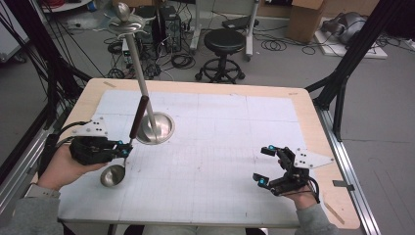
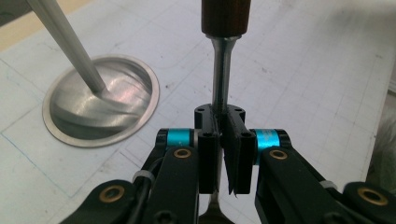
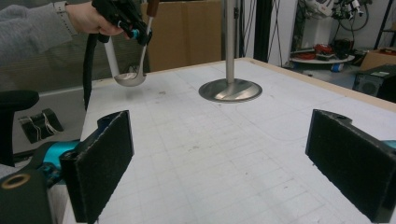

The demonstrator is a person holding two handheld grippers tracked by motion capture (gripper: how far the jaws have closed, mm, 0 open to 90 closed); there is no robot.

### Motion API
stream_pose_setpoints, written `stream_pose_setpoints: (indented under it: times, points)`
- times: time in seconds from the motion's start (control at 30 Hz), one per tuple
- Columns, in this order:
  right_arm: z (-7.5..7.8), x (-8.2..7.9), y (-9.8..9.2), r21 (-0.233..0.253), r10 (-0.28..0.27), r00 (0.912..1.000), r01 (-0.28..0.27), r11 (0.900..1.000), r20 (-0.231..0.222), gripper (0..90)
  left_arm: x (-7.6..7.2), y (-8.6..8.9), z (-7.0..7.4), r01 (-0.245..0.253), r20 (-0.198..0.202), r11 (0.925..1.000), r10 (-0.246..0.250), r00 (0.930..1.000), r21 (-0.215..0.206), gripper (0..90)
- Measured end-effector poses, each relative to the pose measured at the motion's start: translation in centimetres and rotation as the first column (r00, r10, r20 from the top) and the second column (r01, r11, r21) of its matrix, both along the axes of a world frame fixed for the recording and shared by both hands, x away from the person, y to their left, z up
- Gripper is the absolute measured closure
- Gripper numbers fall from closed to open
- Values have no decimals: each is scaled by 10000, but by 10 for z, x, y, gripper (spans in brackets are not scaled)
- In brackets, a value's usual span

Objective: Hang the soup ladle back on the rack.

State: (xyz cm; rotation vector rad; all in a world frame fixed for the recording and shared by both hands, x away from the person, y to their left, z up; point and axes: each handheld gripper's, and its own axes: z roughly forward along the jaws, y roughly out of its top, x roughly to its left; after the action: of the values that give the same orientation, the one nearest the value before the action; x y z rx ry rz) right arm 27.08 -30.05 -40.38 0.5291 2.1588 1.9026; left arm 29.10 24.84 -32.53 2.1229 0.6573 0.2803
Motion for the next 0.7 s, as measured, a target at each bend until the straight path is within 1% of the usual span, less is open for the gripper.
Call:
stream_pose_setpoints:
  times: [0.03, 0.07, 0.1, 0.13, 0.17, 0.2, 0.23, 0.27, 0.3, 0.33, 0.4, 0.43, 0.47, 0.5, 0.53, 0.57, 0.6, 0.67, 0.7]
  points:
    - [0, 0, 0, 4, 5, 10000, -5, 10000, 7, 67, -1, 3, 2, 21, 129, 9992, -16, 9999, -388, 842]
    - [0, 0, 0, 4, 5, 10000, -5, 10000, 7, 67, -1, 3, 2, 21, 129, 9992, -16, 9999, -388, 842]
    - [0, 0, 0, -19, 6, 10000, -6, 10000, 12, 67, -2, 4, 4, 79, 289, 9980, -61, 9996, -627, 841]
    - [0, 0, 0, -19, 6, 10000, -6, 10000, 12, 67, -2, 4, 4, 79, 289, 9980, -61, 9996, -627, 842]
    - [0, 0, 0, -8, -1, 10000, 1, 10000, 32, 67, -2, 7, 6, 91, 405, 9960, -55, 9992, -887, 842]
    - [0, 0, 0, -8, -1, 10000, 1, 10000, 32, 67, -2, 7, 6, 91, 405, 9960, -55, 9992, -887, 841]
    - [0, -1, -1, 1, -42, 10000, 42, 10000, 66, 67, -3, 9, 8, 51, 501, 9938, 5, 9987, -1111, 841]
    - [0, -1, -1, 1, -42, 10000, 42, 10000, 66, 67, -3, 9, 8, 51, 501, 9938, 5, 9987, -1111, 841]
    - [0, -1, -1, -7, -39, 10000, 39, 10000, 39, 67, -3, 11, 9, -31, 668, 9908, 122, 9977, -1349, 841]
    - [0, -1, -1, -7, -39, 10000, 39, 10000, 39, 67, -3, 11, 9, -31, 668, 9908, 122, 9977, -1349, 842]
    - [0, -1, -1, -2, -41, 10000, 41, 10000, 57, 67, -4, 15, 10, -184, 861, 9863, 329, 9957, -1640, 841]
    - [0, -1, -1, 4, -36, 10000, 36, 10000, 69, 67, -5, 17, 11, -529, 1032, 9810, 731, 9920, -1864, 841]
    - [0, -1, -1, 4, -36, 10000, 36, 10000, 69, 67, -5, 17, 11, -529, 1032, 9810, 731, 9920, -1864, 841]
    - [0, -1, -1, -7, -36, 10000, 36, 10000, 68, 67, -5, 19, 10, -889, 1187, 9771, 1132, 9865, -1935, 841]
    - [0, -1, -1, -7, -36, 10000, 36, 10000, 68, 67, -5, 19, 10, -889, 1187, 9771, 1132, 9865, -1935, 841]
    - [0, -1, -1, 12, -44, 10000, 44, 10000, 39, 67, -5, 22, 9, -1178, 1286, 9722, 1456, 9809, -2025, 841]
    - [0, -1, -1, 13, -45, 10000, 44, 10000, 51, 67, -5, 22, 9, -1178, 1286, 9722, 1456, 9809, -2025, 841]
    - [0, -1, -1, 18, -44, 10000, 44, 10000, 56, 67, -6, 24, 9, -1284, 1463, 9673, 1625, 9758, -2185, 841]
    - [0, -1, -1, 8, -32, 10000, 32, 10000, -8, 67, -6, 25, 8, -1342, 1578, 9633, 1735, 9721, -2325, 841]
